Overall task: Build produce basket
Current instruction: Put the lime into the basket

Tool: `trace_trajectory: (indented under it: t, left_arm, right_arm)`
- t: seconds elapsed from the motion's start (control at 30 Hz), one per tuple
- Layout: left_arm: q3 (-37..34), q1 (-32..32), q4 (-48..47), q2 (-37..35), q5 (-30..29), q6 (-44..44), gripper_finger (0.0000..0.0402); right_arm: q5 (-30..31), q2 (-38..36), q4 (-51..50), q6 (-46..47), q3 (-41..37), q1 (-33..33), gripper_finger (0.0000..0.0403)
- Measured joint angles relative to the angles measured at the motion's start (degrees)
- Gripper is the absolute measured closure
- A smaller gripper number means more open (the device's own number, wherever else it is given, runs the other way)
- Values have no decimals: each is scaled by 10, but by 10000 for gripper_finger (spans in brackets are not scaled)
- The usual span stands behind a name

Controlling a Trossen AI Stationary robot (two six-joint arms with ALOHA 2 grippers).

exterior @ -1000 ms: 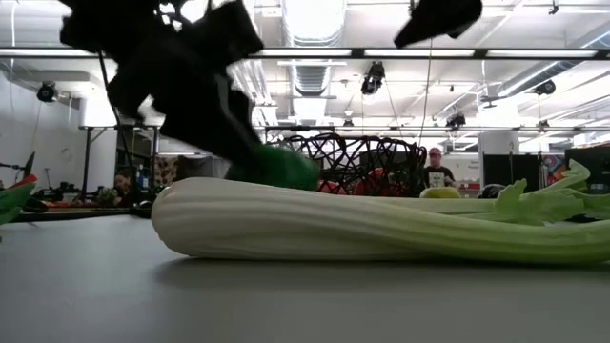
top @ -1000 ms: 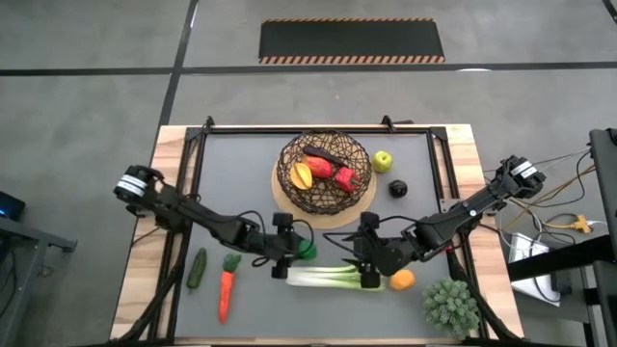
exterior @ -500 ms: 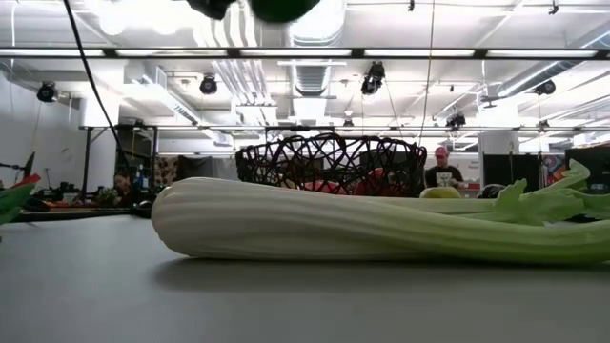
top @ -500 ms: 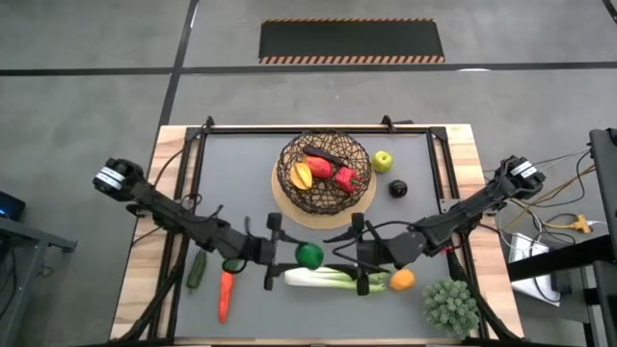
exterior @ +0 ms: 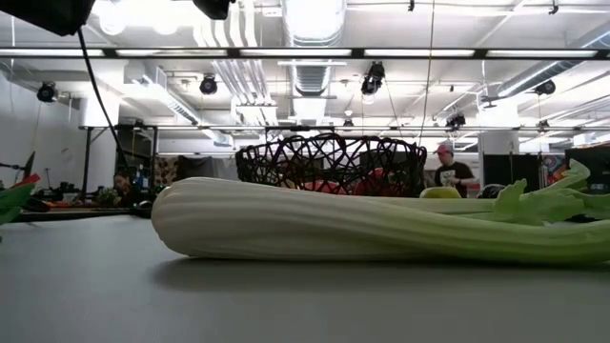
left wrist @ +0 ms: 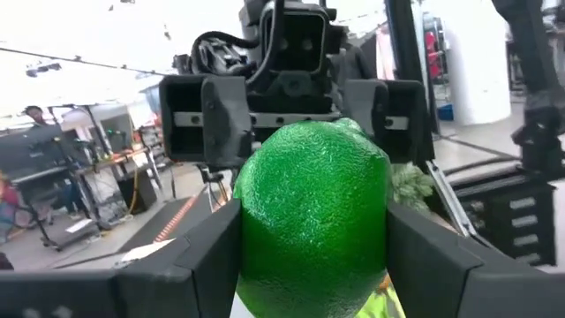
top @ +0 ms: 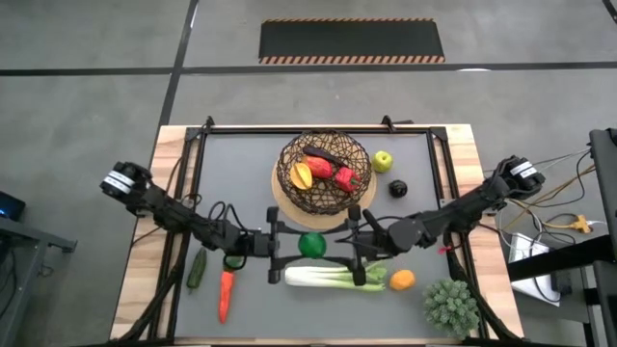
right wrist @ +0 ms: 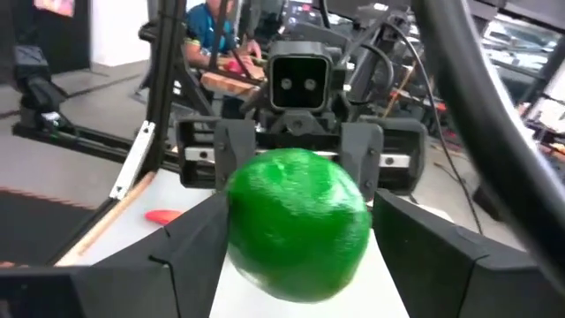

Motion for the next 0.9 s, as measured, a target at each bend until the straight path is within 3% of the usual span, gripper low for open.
trace_trajectory:
  t: [0.4,0.63,0.9]
  left_arm:
    - [0,12,18,6,-24,-5,184]
    - [-1,13,17,6,-25,-6,151]
    - [-8,15,13,5,-25,-35,106]
  right_arm:
    - [-18,12,31,12,-3,-20,178]
    - [-23,13,30,15,-3,-25,217]
    - [-21,14,24,27,-3,-28,223]
